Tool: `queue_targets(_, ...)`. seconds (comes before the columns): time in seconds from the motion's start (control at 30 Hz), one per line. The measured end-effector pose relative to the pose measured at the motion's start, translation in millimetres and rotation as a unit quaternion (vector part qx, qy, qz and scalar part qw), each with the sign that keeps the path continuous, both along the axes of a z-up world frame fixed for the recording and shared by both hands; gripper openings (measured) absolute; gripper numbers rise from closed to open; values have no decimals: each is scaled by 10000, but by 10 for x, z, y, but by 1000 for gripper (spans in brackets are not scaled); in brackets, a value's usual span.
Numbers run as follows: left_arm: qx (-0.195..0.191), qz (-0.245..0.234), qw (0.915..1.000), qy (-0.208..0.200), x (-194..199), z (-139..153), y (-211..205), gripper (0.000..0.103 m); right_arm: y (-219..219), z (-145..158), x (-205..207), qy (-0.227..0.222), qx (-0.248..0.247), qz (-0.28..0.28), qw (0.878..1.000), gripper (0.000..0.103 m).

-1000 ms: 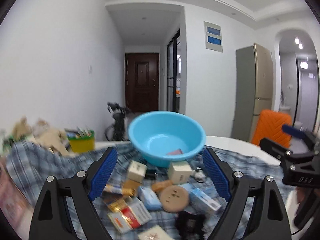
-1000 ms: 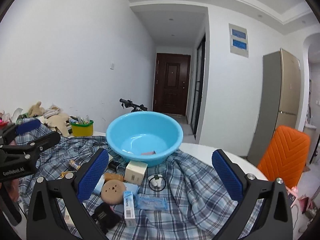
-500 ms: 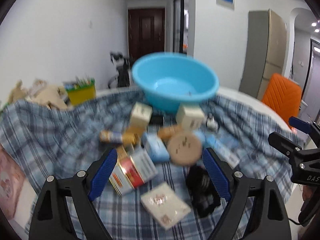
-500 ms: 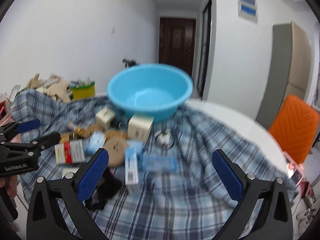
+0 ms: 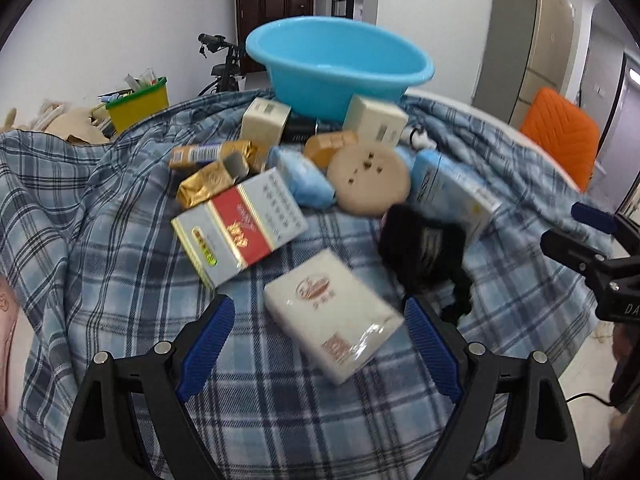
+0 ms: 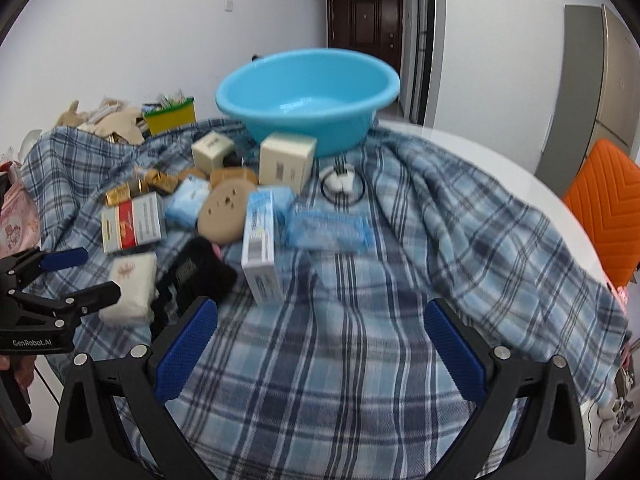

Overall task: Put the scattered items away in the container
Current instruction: 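Lower the left gripper onto the white Salteriva tissue pack and close it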

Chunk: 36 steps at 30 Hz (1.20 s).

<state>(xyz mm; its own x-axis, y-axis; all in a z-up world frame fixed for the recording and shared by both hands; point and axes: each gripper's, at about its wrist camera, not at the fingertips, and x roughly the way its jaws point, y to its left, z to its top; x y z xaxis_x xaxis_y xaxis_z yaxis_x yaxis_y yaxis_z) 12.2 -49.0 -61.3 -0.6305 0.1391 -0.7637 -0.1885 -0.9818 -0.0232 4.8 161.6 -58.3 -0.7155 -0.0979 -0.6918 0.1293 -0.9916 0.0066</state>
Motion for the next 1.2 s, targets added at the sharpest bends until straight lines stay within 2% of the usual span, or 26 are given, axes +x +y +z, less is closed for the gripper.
queue_targets(0.23,-111,-57,9999,-73,-27,-44,86,89,-14,-20,-4,-2,24,44,10000,103)
queue_targets(0.4,-435,-134,9989,-64,-74,-124,224,89,-9,-9,-6,23,-16,41,10000,103)
queue_targets(0.57,-553,-247,9981,-102,-108,-256,280,89,45,-37,-22,-21,-29,-33,10000,103)
queue_targets(0.63,-574,-327,9978,109,-78,-249,280,77,71,-34,-27,-15,-32,-67,10000,103)
queue_targets(0.83,-513,-390,9979,-42,-88,-217,170,64,95,3,-42,41,-52,-91,9999,103)
queue_targets(1.03,-771,30,9970,-118,-67,-226,-96,65,34,-23,-61,18,-32,2,10000,103)
queue_targets(1.07,-763,94,9969,-140,-75,-237,-125,68,25,-37,-67,-3,-34,13,10000,103)
queue_targets(1.13,-768,256,9965,-185,-98,-262,-162,83,11,-55,-78,-40,-26,39,10000,103)
queue_targets(1.2,-787,343,9962,-159,-117,-272,-155,84,-3,-60,-82,-48,-4,48,10000,103)
